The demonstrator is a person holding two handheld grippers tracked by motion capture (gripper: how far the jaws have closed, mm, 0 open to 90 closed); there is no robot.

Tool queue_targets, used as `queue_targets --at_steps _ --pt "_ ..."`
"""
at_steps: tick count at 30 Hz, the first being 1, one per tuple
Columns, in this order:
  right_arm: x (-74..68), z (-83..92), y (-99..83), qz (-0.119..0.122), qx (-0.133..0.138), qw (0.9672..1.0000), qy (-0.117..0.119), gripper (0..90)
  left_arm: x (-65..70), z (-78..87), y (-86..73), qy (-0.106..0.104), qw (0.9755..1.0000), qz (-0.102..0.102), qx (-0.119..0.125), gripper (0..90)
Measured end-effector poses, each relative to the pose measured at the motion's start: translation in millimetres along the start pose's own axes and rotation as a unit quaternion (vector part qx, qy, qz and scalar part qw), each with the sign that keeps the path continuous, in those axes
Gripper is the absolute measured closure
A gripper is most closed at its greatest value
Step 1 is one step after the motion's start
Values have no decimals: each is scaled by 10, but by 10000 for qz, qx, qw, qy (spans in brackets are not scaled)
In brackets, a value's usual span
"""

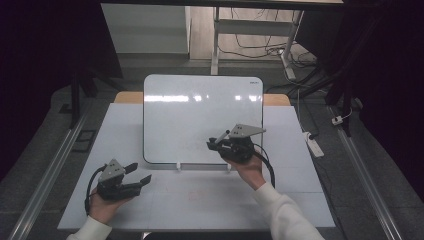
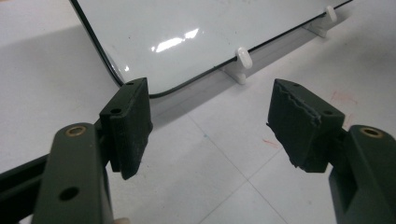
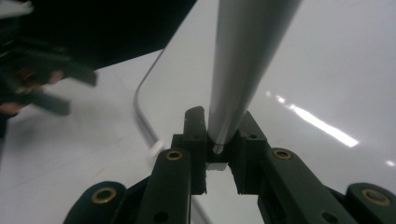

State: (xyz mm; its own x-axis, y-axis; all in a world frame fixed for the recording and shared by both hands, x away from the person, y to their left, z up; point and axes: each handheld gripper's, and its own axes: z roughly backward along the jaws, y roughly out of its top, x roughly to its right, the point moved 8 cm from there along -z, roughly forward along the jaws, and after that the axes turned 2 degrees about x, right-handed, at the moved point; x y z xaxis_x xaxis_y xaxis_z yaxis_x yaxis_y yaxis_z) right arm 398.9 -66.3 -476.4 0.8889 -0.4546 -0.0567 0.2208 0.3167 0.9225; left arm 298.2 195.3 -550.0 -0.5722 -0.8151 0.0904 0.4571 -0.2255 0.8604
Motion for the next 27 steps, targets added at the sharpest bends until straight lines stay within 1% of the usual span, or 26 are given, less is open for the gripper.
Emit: queue_targets --at_steps 3,6,8,10,11,12,14,15,17,18,22,23,24,27 --pt "-125 -15 -83 24 -115 9998 177 779 9 4 33 15 10000 -22 43 311" --pt "-221 -32 -141 0 -171 9993 327 779 61 14 126 -10 9998 -89 161 310" --pt "-288 -55 -191 -28 -216 9988 441 779 131 12 225 -72 9995 -191 256 317" --pt "-332 -82 -231 -18 -289 9983 508 778 228 -4 344 -139 9987 -317 362 319" --pt "-345 -91 -242 -17 -305 9982 510 778 302 -25 423 -202 9982 -397 402 321" --pt "-367 -103 -253 -58 -295 9981 533 779 350 -40 473 -234 9978 -450 432 320" --pt "-400 -118 -266 -126 -288 9976 615 778 483 -86 609 -344 9963 -620 495 321" --pt "-421 -130 -274 -133 -290 9974 652 778 564 -118 688 -430 9951 -724 523 322" --pt "-463 -147 -290 -154 -306 9968 725 778 683 -183 806 -557 9932 -842 575 327" --pt "-483 -155 -294 -162 -304 9965 760 778 723 -210 846 -597 9926 -876 584 329" --pt "-505 -166 -289 -151 -272 9967 747 777 904 -352 1042 -745 9902 -999 633 328" --pt "-507 -167 -287 -165 -264 9967 748 778 955 -386 1094 -806 9890 -1048 663 331" --pt "-514 -168 -282 -224 -239 9964 779 778 983 -405 1120 -830 9884 -1072 680 336" --pt "-525 -169 -274 -250 -222 9961 822 778 1085 -474 1200 -950 9866 -1107 729 348"
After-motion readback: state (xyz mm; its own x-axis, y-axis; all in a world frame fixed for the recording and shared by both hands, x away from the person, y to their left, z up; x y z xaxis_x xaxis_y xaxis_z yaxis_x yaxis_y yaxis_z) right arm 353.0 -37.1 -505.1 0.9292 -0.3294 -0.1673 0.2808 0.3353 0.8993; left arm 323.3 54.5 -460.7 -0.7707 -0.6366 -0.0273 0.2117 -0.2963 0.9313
